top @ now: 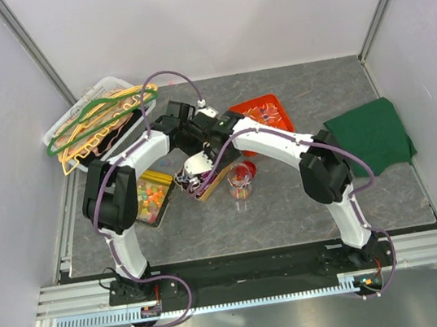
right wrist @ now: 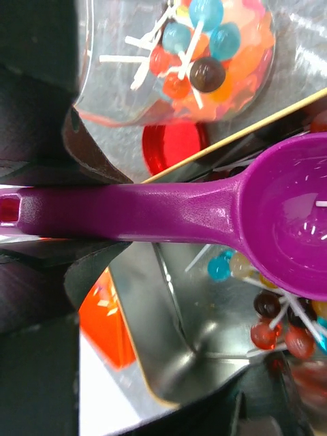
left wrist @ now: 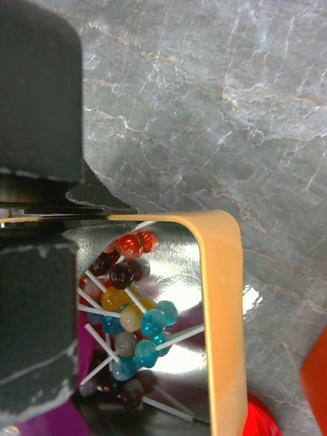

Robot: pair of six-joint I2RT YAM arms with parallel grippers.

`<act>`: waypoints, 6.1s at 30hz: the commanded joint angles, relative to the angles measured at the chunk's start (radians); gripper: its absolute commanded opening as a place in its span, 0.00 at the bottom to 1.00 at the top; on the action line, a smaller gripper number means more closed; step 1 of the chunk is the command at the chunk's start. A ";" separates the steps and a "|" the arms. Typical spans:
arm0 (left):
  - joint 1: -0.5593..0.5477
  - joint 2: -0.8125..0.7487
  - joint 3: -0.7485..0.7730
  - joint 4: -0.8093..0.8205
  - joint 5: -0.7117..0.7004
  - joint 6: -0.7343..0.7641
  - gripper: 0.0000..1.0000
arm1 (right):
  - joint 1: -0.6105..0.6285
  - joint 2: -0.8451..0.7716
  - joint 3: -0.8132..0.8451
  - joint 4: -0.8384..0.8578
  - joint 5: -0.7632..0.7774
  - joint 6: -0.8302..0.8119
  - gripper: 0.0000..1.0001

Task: Pack the candies
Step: Scoop the fake candies from the storage box.

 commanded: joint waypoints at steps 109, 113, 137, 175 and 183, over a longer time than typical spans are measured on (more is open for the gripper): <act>0.003 0.072 0.082 -0.204 0.244 0.161 0.02 | -0.212 0.059 -0.004 0.193 -0.193 0.009 0.00; -0.001 0.101 0.120 -0.237 0.268 0.184 0.02 | -0.201 0.068 0.003 0.194 -0.185 0.001 0.00; -0.089 0.167 0.183 -0.340 0.279 0.343 0.02 | -0.179 0.098 0.057 0.216 -0.198 -0.024 0.00; -0.145 0.158 0.107 -0.181 0.000 0.420 0.02 | -0.190 0.112 0.206 0.004 -0.296 -0.059 0.00; -0.143 0.122 0.050 -0.149 0.005 0.406 0.02 | -0.206 0.095 0.190 0.033 -0.326 -0.014 0.00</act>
